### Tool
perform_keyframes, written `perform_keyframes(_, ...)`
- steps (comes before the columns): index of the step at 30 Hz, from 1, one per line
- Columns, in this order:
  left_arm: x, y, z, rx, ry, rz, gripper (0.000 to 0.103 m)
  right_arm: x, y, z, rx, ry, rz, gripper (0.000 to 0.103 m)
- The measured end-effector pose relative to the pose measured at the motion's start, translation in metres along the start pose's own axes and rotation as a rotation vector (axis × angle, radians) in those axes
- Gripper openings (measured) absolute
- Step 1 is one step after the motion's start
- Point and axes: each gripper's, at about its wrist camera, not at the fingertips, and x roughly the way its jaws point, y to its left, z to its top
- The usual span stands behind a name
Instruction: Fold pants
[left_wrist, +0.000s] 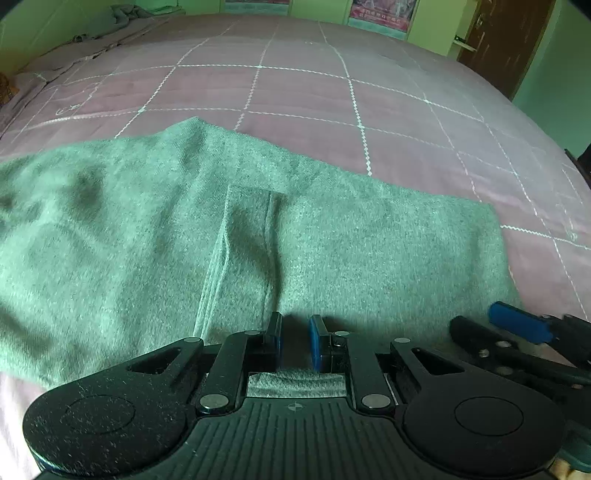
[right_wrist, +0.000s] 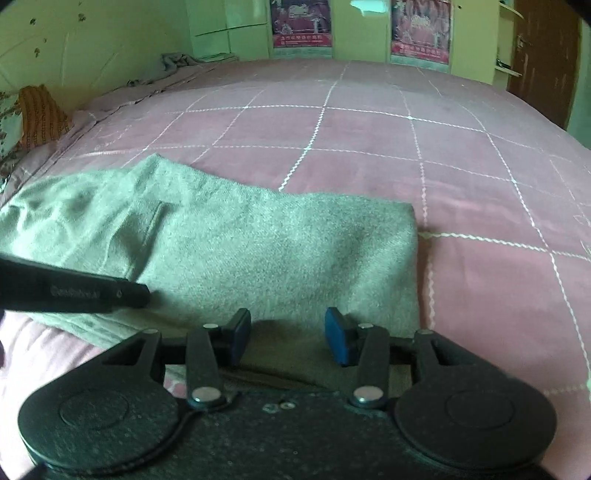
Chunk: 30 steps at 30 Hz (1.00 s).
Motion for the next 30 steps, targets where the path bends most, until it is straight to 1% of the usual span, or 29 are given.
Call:
perform_keyframes(4, -0.003, -0.007, -0.006, 0.039, -0.021, 0.023, 0.016, -0.016, -0.002, -0.007, 0.062, -0.045, -0.011, 0.046)
perform_keyframes(5, -0.003, -0.007, -0.006, 0.041, -0.022, 0.027, 0.016, -0.015, -0.002, -0.008, 0.061, -0.042, -0.019, 0.047)
perform_keyframes(7, -0.004, -0.008, -0.007, 0.042, -0.025, 0.031, 0.016, -0.003, 0.000, -0.012, 0.032, 0.015, -0.035, 0.047)
perform_keyframes(8, -0.004, -0.008, -0.006, 0.043, -0.026, 0.031, 0.016, -0.002, -0.001, -0.011, 0.024, 0.016, -0.039, 0.048)
perform_keyframes(10, -0.005, -0.007, -0.005, 0.042, -0.025, 0.028, 0.016, 0.000, -0.002, -0.007, 0.045, 0.027, -0.036, 0.051)
perform_keyframes(12, -0.005, -0.006, -0.004, 0.035, -0.021, 0.022, 0.016, 0.000, -0.001, -0.006, 0.048, 0.027, -0.035, 0.052)
perform_keyframes(15, -0.008, -0.005, -0.004, 0.030, -0.023, 0.012, 0.018, -0.001, 0.003, -0.011, 0.016, 0.012, -0.041, 0.052)
perform_keyframes(18, -0.018, -0.004, -0.005, 0.026, -0.042, 0.016, 0.020, -0.010, 0.002, -0.011, 0.052, -0.004, -0.029, 0.052)
perform_keyframes(19, -0.023, -0.005, -0.005, 0.030, -0.054, 0.024, 0.025, -0.015, 0.004, -0.011, 0.067, -0.019, -0.017, 0.052)
perform_keyframes(20, -0.027, -0.006, -0.005, 0.040, -0.069, 0.036, 0.052, -0.019, 0.005, -0.009, 0.076, -0.038, -0.006, 0.051)
perform_keyframes(21, -0.030, -0.006, -0.005, 0.050, -0.086, 0.061, 0.085, -0.022, 0.008, -0.009, 0.073, -0.057, -0.003, 0.051)
perform_keyframes(22, -0.034, -0.005, -0.006, 0.051, -0.111, 0.122, 0.092, -0.023, 0.011, -0.007, 0.067, -0.067, -0.004, 0.051)
perform_keyframes(23, -0.039, -0.002, -0.007, 0.052, -0.148, 0.152, 0.099, -0.024, 0.014, -0.006, 0.061, -0.073, 0.000, 0.047)
perform_keyframes(24, -0.043, 0.003, -0.007, 0.048, -0.178, 0.155, 0.099, -0.024, 0.015, -0.005, 0.063, -0.078, -0.001, 0.048)
perform_keyframes(25, -0.044, 0.008, -0.006, 0.038, -0.179, 0.150, 0.099, -0.024, 0.015, -0.004, 0.066, -0.078, 0.001, 0.048)
perform_keyframes(28, -0.036, 0.026, -0.002, -0.011, -0.122, 0.125, 0.099, -0.021, 0.016, -0.004, 0.067, -0.066, 0.008, 0.048)
perform_keyframes(30, -0.030, 0.040, -0.001, -0.075, -0.089, 0.107, 0.099, -0.019, 0.015, -0.006, 0.074, -0.050, 0.017, 0.048)
